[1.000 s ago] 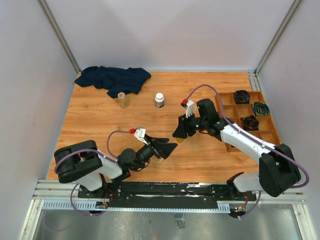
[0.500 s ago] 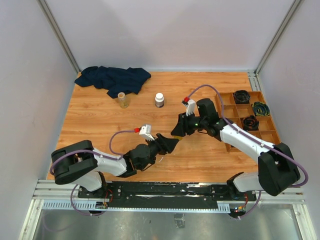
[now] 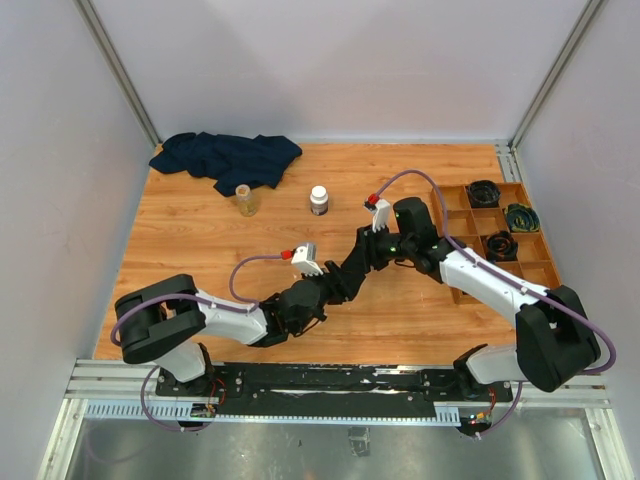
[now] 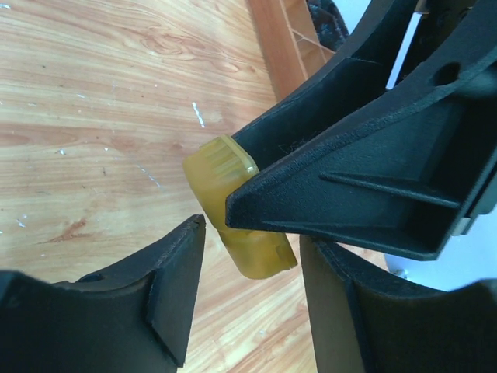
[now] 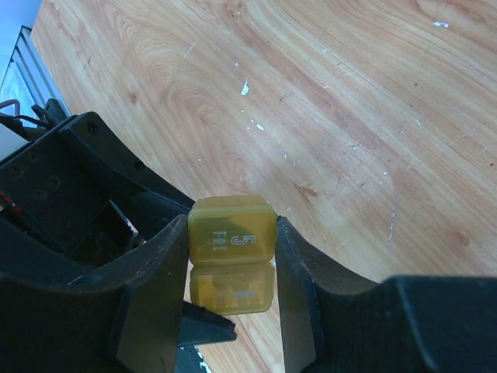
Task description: Sort the pills into containers
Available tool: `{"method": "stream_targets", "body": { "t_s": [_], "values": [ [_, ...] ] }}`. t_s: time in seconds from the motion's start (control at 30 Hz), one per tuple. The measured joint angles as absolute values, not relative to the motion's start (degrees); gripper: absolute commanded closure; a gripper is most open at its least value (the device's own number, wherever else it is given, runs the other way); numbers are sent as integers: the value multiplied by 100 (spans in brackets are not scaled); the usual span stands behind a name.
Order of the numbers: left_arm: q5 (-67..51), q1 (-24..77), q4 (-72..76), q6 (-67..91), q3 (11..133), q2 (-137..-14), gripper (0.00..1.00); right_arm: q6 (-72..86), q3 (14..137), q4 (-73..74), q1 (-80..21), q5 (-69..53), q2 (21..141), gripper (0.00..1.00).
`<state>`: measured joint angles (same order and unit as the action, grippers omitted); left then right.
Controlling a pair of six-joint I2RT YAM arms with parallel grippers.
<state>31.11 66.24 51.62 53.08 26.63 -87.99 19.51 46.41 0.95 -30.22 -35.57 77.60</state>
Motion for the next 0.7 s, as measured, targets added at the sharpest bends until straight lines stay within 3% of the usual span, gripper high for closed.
{"method": "stream_targets", "body": {
  "t_s": [0.3, 0.53, 0.7],
  "values": [
    [3402, 6652, 4646, 5424, 2860, -8868, 87, 1911, 4617, 45, -3024, -3378, 7760, 99],
    [3395, 6657, 4716, 5406, 2788, -8853, 100, 1881, 4593, 23, -3024, -3411, 7758, 99],
    [3330, 6661, 5098, 5293, 2423, -8680, 100, 1911, 4552, -30, -3028, -3640, 7747, 100]
  ]
}}
